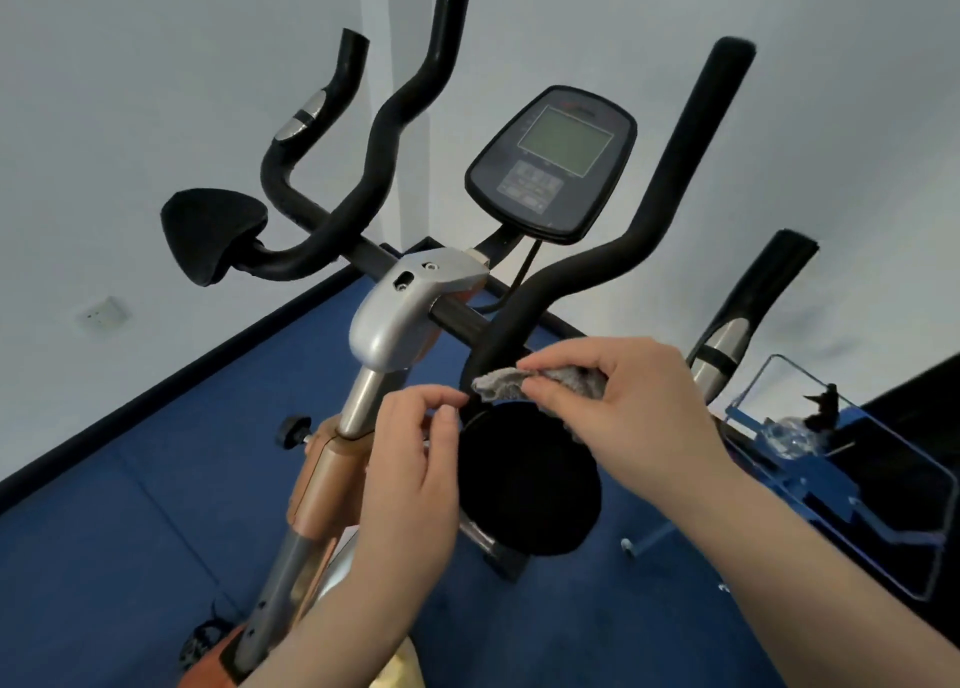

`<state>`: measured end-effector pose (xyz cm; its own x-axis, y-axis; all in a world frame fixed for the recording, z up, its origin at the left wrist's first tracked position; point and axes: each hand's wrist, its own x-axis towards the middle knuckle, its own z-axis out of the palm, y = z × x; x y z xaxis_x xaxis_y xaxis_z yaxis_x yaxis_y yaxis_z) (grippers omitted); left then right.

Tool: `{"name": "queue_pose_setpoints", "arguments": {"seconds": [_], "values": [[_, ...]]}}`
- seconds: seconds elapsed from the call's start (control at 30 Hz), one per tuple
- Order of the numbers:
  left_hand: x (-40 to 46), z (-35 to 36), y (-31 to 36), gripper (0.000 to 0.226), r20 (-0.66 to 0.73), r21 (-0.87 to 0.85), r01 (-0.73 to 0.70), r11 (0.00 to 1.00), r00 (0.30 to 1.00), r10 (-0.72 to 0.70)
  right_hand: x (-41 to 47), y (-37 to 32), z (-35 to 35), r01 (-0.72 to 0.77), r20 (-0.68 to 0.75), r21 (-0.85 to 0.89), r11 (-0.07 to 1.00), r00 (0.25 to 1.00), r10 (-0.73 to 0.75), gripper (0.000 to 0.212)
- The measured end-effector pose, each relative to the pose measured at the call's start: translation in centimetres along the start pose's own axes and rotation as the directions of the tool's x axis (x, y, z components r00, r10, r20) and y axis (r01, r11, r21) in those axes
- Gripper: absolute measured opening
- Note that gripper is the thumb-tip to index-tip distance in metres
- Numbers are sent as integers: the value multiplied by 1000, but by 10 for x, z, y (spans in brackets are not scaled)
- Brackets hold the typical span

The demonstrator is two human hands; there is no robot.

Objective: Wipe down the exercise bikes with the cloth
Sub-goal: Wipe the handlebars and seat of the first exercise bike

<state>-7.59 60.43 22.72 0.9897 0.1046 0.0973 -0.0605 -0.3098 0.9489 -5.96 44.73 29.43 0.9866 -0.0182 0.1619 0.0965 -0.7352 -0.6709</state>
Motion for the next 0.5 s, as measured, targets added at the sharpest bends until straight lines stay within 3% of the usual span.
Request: {"name": "queue_pose_setpoints", "arguments": {"seconds": [0.2, 0.37, 0.5], "values": [[-35, -1, 10, 25, -112, 7, 2, 1000, 994, -2, -44, 23, 9, -34, -140, 123, 992, 989, 51, 15], [-62, -4, 4, 30, -103, -204, 120, 972, 984, -144, -77, 36, 12, 77, -189, 181, 981, 981, -42, 15], [-79, -6, -1, 30, -43, -202, 207, 957, 975, -220, -93, 39, 18, 128, -205, 210, 969, 975, -84, 15]]}}
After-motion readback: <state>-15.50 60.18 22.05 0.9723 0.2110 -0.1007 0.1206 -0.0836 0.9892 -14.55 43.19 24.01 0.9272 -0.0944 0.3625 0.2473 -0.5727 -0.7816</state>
